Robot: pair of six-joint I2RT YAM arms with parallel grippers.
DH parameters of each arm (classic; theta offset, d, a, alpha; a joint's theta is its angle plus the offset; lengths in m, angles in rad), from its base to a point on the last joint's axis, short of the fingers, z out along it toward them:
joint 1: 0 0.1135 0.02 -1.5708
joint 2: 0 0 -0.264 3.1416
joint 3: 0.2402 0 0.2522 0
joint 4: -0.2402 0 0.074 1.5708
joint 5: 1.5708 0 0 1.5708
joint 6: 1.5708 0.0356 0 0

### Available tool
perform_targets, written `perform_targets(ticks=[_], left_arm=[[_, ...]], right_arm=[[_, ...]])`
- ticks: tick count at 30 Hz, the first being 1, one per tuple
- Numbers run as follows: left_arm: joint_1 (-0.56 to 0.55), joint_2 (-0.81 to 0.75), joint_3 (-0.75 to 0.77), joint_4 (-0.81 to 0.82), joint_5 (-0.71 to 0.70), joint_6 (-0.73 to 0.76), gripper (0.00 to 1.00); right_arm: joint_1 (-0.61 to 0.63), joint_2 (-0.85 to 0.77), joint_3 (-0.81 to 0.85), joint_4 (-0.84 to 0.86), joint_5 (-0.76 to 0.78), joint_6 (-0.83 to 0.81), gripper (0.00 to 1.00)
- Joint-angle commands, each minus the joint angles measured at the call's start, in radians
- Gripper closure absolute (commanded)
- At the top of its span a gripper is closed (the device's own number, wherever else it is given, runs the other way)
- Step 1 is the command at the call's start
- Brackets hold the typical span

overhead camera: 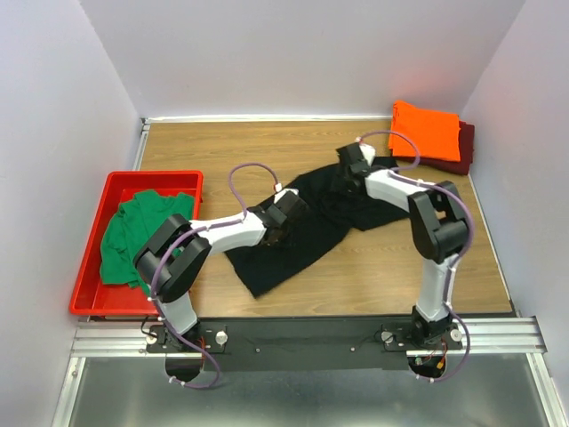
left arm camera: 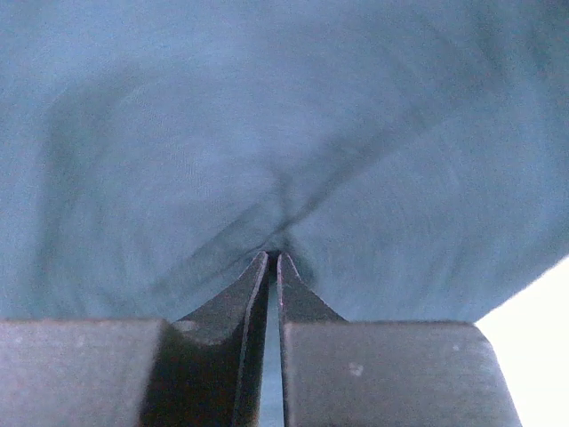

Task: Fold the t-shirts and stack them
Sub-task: Fold the tshirt

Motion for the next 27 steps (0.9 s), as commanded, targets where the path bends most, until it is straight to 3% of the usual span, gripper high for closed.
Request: perform_targets(ticks=[1, 6, 11, 14, 20, 27], left_arm=[[-0.077, -0.025, -0.081, -0.105, 0.115, -0.064, 0.85], [-0.153, -0.047, -0.074, -0.113, 0.156, -0.081, 0.85], [-0.163, -0.013, -0.013, -0.088, 0.175, -0.050, 0.85], [-0.163, 0.035, 0.035, -0.047, 0.221, -0.030, 0.85], [-0.163, 0.134, 0.176, -0.002, 0.271, 0.002, 0.85], [-0.134, 0.139, 0.216, 0.022, 0.287, 0.003, 0.86]], right_arm=[[0.114, 0.152, 0.137, -0.031, -0.097, -0.044, 0.36], [0.168, 0.311, 0.358, -0.046, -0.154, -0.188, 0.36], [0.168, 0.432, 0.545, -0.066, -0.140, -0.404, 0.32], [0.168, 0.505, 0.668, -0.089, -0.097, -0.486, 0.20], [0.130, 0.575, 0.831, -0.097, -0.054, -0.547, 0.03], [0.093, 0.490, 0.889, -0.099, -0.112, -0.515, 0.00]])
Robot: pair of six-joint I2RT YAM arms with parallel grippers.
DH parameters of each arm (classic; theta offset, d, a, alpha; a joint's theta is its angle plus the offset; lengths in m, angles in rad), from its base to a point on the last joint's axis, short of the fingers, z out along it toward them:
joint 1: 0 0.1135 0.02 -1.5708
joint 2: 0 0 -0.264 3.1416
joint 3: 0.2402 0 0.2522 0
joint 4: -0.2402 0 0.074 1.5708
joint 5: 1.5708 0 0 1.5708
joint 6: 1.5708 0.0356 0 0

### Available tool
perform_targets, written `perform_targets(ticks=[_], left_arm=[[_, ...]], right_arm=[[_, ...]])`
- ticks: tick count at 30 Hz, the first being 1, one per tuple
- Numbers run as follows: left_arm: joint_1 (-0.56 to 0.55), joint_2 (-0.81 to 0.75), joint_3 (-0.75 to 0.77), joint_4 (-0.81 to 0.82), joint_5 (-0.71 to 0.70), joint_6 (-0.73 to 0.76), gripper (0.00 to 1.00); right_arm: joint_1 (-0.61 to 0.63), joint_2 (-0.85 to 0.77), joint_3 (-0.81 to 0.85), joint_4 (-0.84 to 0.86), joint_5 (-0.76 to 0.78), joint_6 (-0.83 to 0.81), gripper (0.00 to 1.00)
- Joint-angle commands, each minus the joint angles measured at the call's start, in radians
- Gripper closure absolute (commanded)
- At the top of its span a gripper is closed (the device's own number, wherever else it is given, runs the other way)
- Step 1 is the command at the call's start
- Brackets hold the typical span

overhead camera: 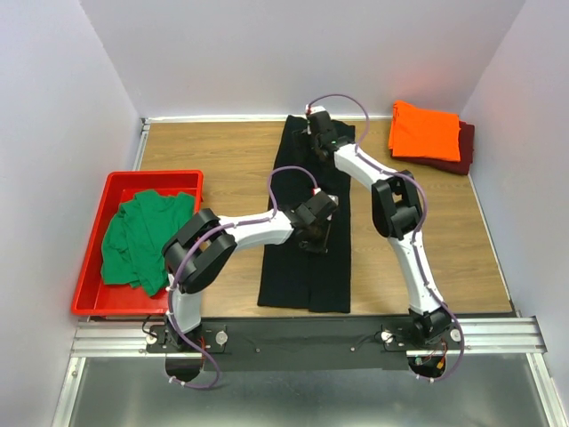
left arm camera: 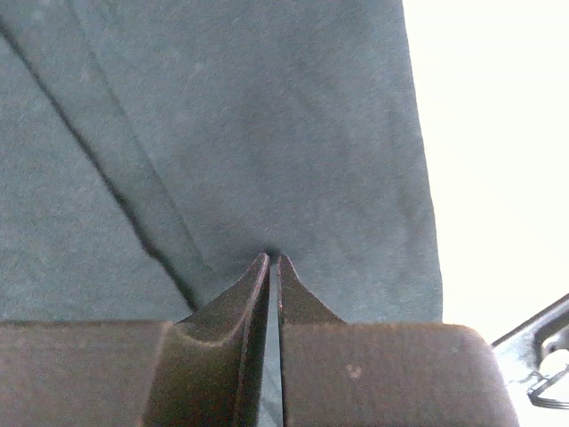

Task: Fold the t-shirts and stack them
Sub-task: Fold the tshirt

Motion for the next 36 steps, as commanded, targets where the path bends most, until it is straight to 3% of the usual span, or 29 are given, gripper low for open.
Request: perform_targets(ticks=[1, 8, 14, 23, 36], left_arm=[[0.028, -0.011, 0.022, 0.030, 0.038, 0.018, 0.85], [0.120, -0.126, 0.025, 0.050, 0.044, 0.058, 0.85], [0.205, -0.190, -0.035, 0.025, -0.006, 0.067, 0.84], [0.151, -0.072, -0.027, 0.046, 0.021, 0.090, 0.85], [0.080, 0.083, -0.018, 0.073, 0.055, 0.106, 0.85]], right_arm=[[-0.019, -0.065, 0.037, -0.032, -0.024, -0.004, 0.00], [-0.042, -0.189, -0.017, -0.033, -0.002, 0.102, 0.00], [-0.093, -0.253, -0.162, -0.033, 0.029, 0.214, 0.04], [-0.098, -0.217, -0.267, -0.032, 0.037, 0.289, 0.21], [-0.138, 0.004, -0.101, -0.033, 0.019, 0.273, 0.32]])
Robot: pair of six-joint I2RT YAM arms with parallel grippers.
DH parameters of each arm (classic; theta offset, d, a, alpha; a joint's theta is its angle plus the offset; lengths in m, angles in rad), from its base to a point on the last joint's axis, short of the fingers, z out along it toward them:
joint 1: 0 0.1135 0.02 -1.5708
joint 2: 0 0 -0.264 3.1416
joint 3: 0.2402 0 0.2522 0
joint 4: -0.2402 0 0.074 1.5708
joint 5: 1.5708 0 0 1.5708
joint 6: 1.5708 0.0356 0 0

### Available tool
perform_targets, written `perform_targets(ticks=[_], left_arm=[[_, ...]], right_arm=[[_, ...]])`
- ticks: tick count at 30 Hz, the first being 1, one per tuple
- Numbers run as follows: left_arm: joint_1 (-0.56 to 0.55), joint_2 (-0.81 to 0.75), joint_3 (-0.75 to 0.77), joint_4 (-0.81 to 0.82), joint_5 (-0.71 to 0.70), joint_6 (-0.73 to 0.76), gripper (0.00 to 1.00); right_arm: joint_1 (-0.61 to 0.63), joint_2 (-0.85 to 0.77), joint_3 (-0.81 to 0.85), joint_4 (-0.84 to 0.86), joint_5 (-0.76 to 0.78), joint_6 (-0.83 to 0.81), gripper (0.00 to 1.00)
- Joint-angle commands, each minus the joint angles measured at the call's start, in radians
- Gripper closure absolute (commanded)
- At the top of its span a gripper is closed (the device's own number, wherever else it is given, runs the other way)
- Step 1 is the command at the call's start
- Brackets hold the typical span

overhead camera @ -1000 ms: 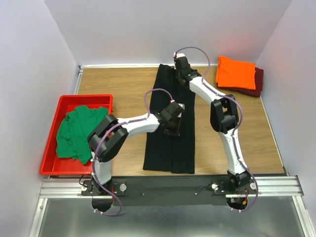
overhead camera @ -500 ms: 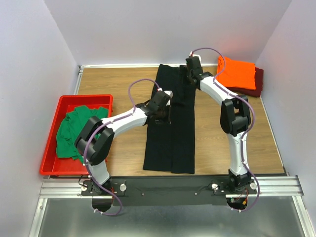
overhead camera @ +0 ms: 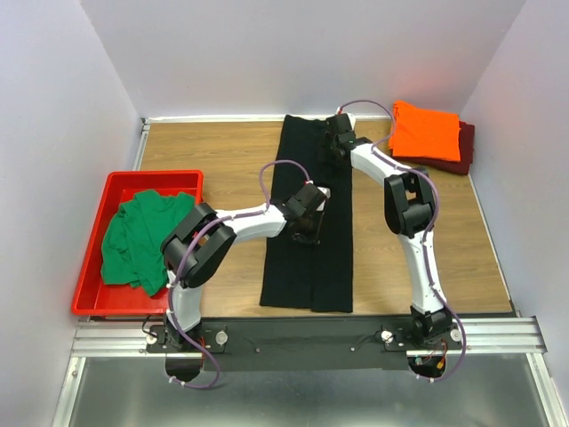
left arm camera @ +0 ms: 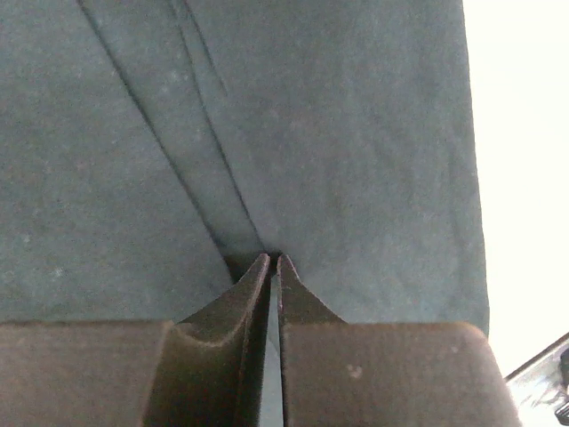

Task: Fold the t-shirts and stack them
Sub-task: Fold the tshirt

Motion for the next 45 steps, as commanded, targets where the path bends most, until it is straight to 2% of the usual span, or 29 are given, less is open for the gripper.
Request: perform_targets(ticks=[1, 7, 12, 16, 18, 21, 26, 31, 39, 45], left_arm=[[-0.010, 0.070, 0.005, 0.001, 0.020, 0.024, 0.85], [-0.013, 0.101, 0.026, 0.004, 0.046, 0.031, 0.85], [-0.013, 0.104, 0.060, -0.005, 0.036, 0.035, 0.85], [-0.005, 0.087, 0.100, -0.015, 0.035, 0.040, 0.85], [0.011, 0.066, 0.129, -0.029, 0.029, 0.041, 0.81], [0.053, 0.010, 0.150, -0.034, 0.036, 0.040, 0.74], [0.133, -0.109, 0.143, -0.042, 0.029, 0.032, 0.71], [0.258, -0.226, 0.097, -0.071, 0.020, 0.034, 0.71], [0.444, -0.379, 0.199, -0.189, -0.034, 0.132, 0.71], [0.541, -0.444, 0.195, -0.181, -0.057, 0.182, 0.71]], right_arm=[[-0.028, 0.100, 0.091, -0.016, -0.008, -0.001, 0.32], [-0.043, 0.172, 0.203, -0.016, -0.054, -0.044, 0.31], [-0.043, 0.154, 0.194, -0.016, -0.082, -0.053, 0.26], [-0.043, 0.086, 0.175, -0.016, -0.090, -0.056, 0.20], [-0.045, 0.051, 0.168, -0.016, -0.085, -0.059, 0.16], [-0.048, -0.029, 0.133, -0.017, -0.077, -0.058, 0.15], [-0.051, -0.162, 0.044, -0.016, -0.073, -0.039, 0.13], [-0.051, -0.266, -0.094, -0.014, -0.099, 0.002, 0.19], [-0.050, -0.288, -0.248, -0.013, -0.174, 0.054, 0.35], [-0.040, -0.303, -0.334, 0.012, -0.183, 0.074, 0.36]])
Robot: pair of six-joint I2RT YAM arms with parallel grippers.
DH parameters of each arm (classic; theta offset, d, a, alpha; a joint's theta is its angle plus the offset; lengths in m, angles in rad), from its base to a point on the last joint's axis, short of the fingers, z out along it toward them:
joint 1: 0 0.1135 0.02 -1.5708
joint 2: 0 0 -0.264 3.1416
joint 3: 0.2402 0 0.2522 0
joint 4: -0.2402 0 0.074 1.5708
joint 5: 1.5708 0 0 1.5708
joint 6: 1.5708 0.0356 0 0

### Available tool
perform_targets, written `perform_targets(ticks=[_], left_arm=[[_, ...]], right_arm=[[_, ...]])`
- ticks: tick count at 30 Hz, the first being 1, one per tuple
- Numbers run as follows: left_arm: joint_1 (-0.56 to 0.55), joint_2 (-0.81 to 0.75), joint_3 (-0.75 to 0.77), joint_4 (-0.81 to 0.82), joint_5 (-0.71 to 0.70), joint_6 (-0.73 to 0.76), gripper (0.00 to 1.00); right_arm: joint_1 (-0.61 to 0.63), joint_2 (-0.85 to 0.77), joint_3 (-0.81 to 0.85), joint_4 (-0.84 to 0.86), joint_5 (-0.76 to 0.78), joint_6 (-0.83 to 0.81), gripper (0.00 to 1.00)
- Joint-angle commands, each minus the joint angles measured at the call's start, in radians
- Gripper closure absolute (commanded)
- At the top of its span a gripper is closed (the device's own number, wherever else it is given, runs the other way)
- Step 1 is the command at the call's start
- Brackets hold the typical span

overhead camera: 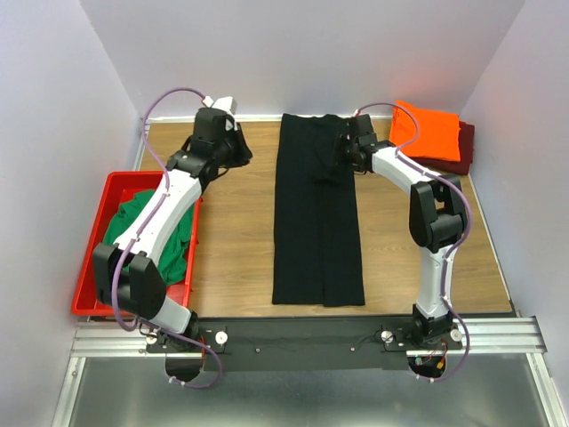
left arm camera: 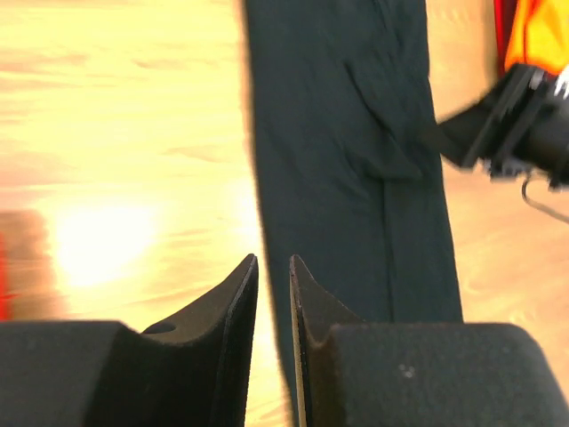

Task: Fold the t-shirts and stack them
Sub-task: Fold the tshirt

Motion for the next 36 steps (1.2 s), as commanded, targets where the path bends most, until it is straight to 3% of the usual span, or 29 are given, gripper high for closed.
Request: perform_targets(ticks=[1, 9, 23, 36], left_arm=[[0.041, -0.050, -0.002, -0.022, -0.031, 0.057, 0.71], [0.073, -0.097, -0.136, 0.081, -0.034, 0.042, 0.72], [0.118, -0.148, -0.243, 0.152, -0.103, 0.052, 0.72], [0.135, -0.119, -0.248, 0.153, -0.086, 0.048, 0.72]], right_arm=[[0.008, -0.003, -0.035, 0.016, -0.028, 0.027, 0.36], [0.019, 0.010, -0.026, 0.033, 0.000, 0.005, 0.40], [0.019, 0.291, 0.354, 0.041, 0.026, -0.095, 0.49], [0.019, 0.328, 0.374, 0.041, 0.007, -0.087, 0.59]])
